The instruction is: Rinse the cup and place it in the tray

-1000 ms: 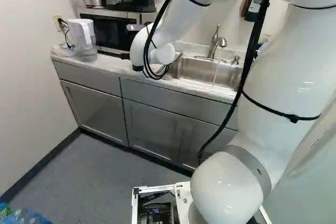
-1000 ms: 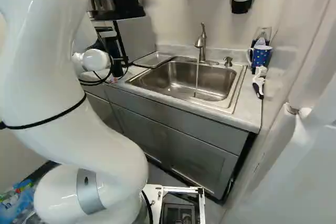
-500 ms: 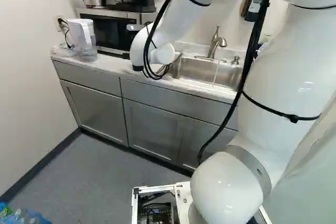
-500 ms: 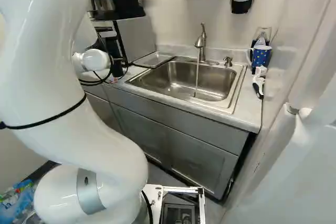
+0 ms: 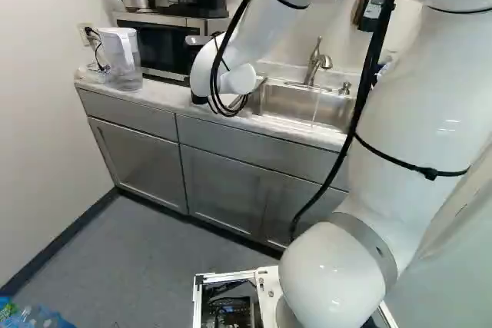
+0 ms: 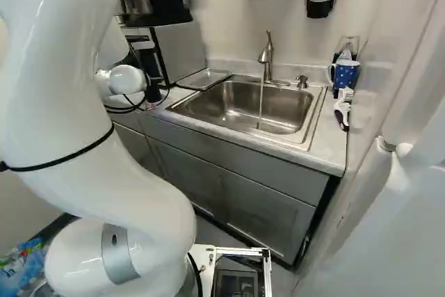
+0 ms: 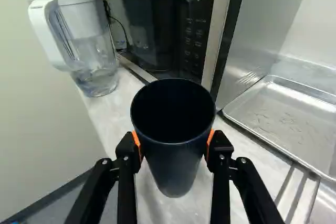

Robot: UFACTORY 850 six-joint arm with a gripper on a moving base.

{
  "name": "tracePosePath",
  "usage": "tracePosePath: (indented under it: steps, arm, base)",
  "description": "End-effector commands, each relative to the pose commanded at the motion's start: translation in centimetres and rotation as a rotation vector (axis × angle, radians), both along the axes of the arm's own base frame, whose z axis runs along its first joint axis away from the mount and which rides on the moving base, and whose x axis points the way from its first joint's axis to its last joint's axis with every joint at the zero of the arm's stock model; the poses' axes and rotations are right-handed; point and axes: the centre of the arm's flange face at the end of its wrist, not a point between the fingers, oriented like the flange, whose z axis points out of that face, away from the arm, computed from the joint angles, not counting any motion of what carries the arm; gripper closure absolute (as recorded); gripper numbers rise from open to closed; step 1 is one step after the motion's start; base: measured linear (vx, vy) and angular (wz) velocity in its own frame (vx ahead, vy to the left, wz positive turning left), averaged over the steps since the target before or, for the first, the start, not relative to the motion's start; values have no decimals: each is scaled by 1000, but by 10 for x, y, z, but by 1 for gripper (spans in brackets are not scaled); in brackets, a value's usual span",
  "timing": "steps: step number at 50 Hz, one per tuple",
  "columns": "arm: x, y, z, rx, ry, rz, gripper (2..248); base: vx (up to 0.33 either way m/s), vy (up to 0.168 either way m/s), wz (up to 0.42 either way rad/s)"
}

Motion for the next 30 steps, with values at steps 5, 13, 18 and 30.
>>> tracePosePath:
  steps: [5, 13, 18, 30]
  arm:
    - [0, -1, 4, 4, -8, -1, 124]
    - [2, -6, 13, 10, -24, -12, 124]
    - [5, -12, 18, 14, -34, -26, 124]
    - [16, -28, 31, 24, -58, -63, 124]
  base:
    - [0, 0, 0]
    - [0, 0, 0]
    - [0, 0, 0]
    - [0, 0, 0]
